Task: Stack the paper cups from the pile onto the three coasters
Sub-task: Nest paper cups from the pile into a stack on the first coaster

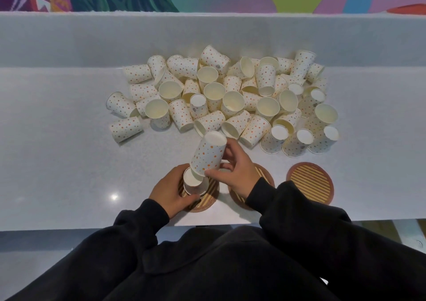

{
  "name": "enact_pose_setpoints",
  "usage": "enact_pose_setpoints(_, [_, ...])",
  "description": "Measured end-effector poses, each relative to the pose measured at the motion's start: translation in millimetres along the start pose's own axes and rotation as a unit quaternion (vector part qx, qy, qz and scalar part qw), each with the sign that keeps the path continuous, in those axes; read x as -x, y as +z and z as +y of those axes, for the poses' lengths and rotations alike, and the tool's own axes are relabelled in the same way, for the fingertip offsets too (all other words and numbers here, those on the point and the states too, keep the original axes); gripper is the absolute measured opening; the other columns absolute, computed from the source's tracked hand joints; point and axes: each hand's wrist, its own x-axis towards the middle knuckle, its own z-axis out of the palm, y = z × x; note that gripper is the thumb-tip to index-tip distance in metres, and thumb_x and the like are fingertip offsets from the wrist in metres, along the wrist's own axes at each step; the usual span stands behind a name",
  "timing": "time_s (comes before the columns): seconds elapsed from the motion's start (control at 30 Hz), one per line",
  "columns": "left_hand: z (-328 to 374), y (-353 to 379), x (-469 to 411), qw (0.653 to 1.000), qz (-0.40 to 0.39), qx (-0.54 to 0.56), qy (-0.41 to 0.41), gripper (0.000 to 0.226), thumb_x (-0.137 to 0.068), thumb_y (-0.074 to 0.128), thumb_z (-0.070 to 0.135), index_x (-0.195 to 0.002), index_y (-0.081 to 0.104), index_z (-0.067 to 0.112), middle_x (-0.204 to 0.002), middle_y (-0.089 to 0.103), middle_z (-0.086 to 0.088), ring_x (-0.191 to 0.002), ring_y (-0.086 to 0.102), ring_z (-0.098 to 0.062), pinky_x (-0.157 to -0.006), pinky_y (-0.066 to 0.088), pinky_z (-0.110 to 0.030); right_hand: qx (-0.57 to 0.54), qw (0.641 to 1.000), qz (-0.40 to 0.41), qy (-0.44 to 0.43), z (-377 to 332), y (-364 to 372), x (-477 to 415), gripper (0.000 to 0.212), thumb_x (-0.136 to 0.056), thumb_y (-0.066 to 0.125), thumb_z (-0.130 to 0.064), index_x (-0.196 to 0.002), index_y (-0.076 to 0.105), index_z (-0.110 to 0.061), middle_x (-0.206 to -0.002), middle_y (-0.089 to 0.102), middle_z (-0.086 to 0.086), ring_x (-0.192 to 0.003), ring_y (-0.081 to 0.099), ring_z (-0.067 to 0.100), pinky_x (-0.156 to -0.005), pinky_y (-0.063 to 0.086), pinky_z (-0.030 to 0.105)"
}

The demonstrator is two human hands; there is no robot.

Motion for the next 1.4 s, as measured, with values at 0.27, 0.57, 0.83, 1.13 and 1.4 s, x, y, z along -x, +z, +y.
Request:
enact_pose_setpoints(0.27, [-21,15,-12,0.999,-0.023,-0.029,-0.017,0.073,-0.060,0.081,0.075,-0.119,0.060,0.038,-0.111,0.068,0.016,-0.100,0.065,-0.005,-0.085,0.059,-0.034,0.137,0.986,-0.075,-0.062,15,23,8,0.079,-0.078,0.090,-0.029,-0.141,0.045,-0.038,-0.139,0.060,-0.016,-0.129,0.056,0.001,-0.108,0.049,0.028])
enact_pose_setpoints(0.57, [-21,11,-11,0.999,0.001,-0.035,0.008,0.089,-0.061,0.094,0.040,-0.132,0.043,0.053,-0.125,0.049,0.020,-0.115,0.044,-0.009,-0.102,0.042,-0.035,0.206,0.970,-0.122,-0.038,47,27,1,0.071,-0.081,0.085,-0.032,-0.139,0.045,-0.044,-0.131,0.055,-0.030,-0.124,0.053,-0.007,-0.106,0.042,0.016])
enact_pose_setpoints(0.83, [-21,9,-9,0.999,-0.007,-0.031,0.020,0.088,-0.063,0.093,0.042,-0.123,0.036,0.072,-0.126,0.048,0.024,-0.116,0.044,-0.006,-0.098,0.034,-0.026,0.208,0.968,-0.135,-0.032,54,24,-2,0.074,-0.082,0.084,-0.034,-0.138,0.039,-0.055,-0.133,0.052,-0.033,-0.126,0.050,-0.009,-0.106,0.038,0.012])
enact_pose_setpoints(1.13, [-20,-5,-9,0.999,-0.049,-0.010,-0.008,0.088,-0.069,0.088,0.026,-0.143,0.043,0.044,-0.136,0.054,0.013,-0.124,0.051,-0.011,-0.108,0.041,-0.032,0.219,0.964,-0.152,-0.009,56,11,-13,0.074,-0.084,0.079,-0.025,-0.148,0.042,-0.032,-0.145,0.058,-0.006,-0.133,0.055,0.011,-0.112,0.043,0.027])
enact_pose_setpoints(1.4, [-52,-102,-40,0.957,0.255,-0.133,-0.024,0.043,-0.088,0.073,0.011,-0.129,0.061,0.016,-0.131,0.062,-0.010,-0.118,0.056,-0.032,-0.102,0.046,-0.048,-0.154,0.931,0.113,0.312,1,8,-83,0.041,-0.092,0.078,-0.036,-0.120,0.065,-0.009,-0.107,0.073,0.010,-0.097,0.073,0.027,-0.091,0.063,0.048])
